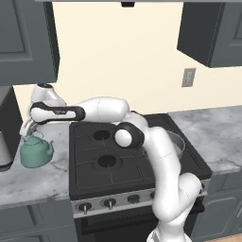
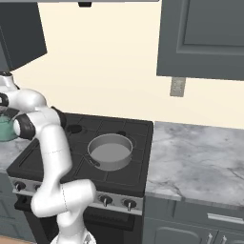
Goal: Pick the kettle from the counter and place it on a stove burner. Then turn the burner on.
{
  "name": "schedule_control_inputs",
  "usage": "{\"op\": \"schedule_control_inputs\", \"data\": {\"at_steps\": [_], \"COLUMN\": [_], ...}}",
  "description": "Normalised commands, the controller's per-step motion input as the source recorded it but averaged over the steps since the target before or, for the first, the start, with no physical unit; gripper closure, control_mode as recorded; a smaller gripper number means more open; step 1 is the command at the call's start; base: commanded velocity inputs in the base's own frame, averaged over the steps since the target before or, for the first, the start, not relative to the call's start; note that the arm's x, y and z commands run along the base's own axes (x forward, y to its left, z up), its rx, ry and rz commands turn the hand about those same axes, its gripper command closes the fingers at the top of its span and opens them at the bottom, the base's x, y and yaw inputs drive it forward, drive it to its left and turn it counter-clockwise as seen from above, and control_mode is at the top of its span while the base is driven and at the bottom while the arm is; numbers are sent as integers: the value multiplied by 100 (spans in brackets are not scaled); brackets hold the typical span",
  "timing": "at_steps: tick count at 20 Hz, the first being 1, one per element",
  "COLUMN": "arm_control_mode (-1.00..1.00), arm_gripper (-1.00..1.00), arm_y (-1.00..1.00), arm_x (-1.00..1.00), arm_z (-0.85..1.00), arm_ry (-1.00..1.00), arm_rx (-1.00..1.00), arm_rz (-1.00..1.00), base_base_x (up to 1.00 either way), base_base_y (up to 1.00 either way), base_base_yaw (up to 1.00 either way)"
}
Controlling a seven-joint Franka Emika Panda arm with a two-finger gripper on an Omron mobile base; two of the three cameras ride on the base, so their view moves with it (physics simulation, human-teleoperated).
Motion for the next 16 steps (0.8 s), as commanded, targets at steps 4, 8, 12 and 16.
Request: {"op": "schedule_control_inputs", "data": {"at_steps": [4,8,12,16], "arm_control_mode": [-100,-100,-100,-100], "arm_gripper": [100,100,100,100], "arm_y": [-7,-17,-33,-64], "arm_x": [-64,-73,-92,-100], "arm_z": [-10,0,0,0], "arm_ry": [0,0,0,0], "arm_rx": [1,3,6,11], "arm_rz": [0,0,0,-4], "base_base_x": [0,0,0,0], "base_base_y": [0,0,0,0], "base_base_yaw": [0,0,0,0]}}
